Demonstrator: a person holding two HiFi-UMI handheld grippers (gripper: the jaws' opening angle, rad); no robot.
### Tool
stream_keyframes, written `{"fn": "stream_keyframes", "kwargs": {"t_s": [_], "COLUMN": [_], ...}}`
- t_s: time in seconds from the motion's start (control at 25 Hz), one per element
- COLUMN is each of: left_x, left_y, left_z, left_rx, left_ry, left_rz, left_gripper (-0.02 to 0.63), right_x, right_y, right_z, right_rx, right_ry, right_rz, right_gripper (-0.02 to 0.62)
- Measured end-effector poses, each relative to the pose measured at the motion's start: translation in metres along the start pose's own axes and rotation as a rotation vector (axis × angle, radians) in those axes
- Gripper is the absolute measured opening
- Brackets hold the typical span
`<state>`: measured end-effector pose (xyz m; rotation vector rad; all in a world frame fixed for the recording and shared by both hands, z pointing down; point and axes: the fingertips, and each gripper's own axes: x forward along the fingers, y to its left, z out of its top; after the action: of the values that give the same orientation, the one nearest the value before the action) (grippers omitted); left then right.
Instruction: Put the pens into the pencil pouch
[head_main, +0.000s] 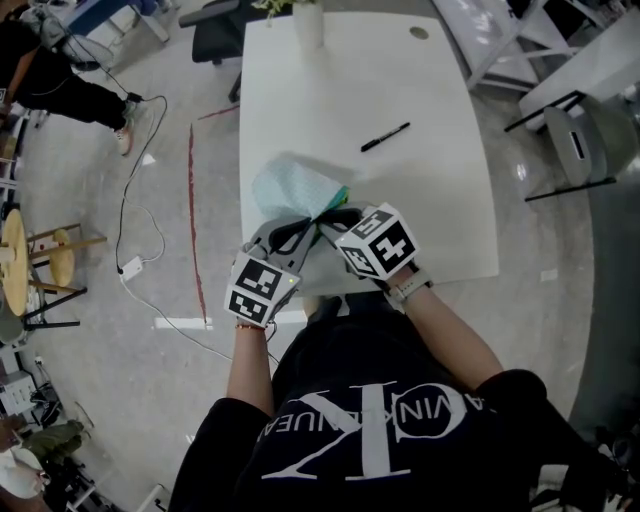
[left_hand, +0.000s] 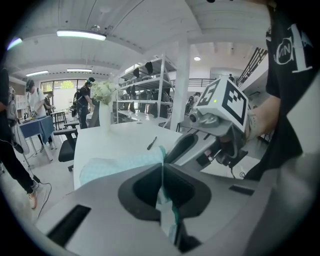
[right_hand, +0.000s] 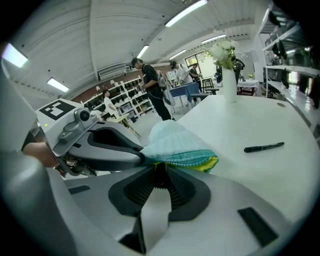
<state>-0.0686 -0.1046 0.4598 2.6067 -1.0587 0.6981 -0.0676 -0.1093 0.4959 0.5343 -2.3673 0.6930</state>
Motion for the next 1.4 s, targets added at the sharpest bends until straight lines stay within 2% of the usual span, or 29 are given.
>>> {"fn": "stream_keyframes", "kwargs": {"t_s": [0.24,0.4,0.56,0.8,1.08,1.4], "left_x": [-0.005,-0.004,-0.003,0.002,0.006,0.011], "left_y": [0.005,0.012,0.016,0.024,0.031,0.032], "left_z": [0.008,0.004,0.002,0.0,-0.004,-0.003], "left_rx": [-0.037,-0.061,-0.079,-0.096,-0.117,-0.121], "left_ry": [-0.05,-0.046,-0.038,-0.023,-0.019,-0.009], "left_rz": [-0.018,0.008,0.024,0.043,0.077,0.083], "left_gripper": [0.012,0.012,0.012,0.012,0.012,0.012], "right_x": [0.004,0.004,-0.004,-0.02,-0.048,-0.074], "right_y": [0.002,0.002,0.0,-0.012,-0.055,-0.107], "right_z": [0.006,0.005,0.004,0.004,-0.002,-0.005], "right_rx": [-0.029,-0.03,-0.011,0.013,0.02,0.085], "right_ry": [-0.019,-0.029,-0.048,-0.096,-0.109,-0.125], "right_rz": [-0.014,-0.01,0.008,0.025,-0.056,-0.174], "right_gripper": [0.084,0.109,0.174,0.175,0.175,0.175]}}
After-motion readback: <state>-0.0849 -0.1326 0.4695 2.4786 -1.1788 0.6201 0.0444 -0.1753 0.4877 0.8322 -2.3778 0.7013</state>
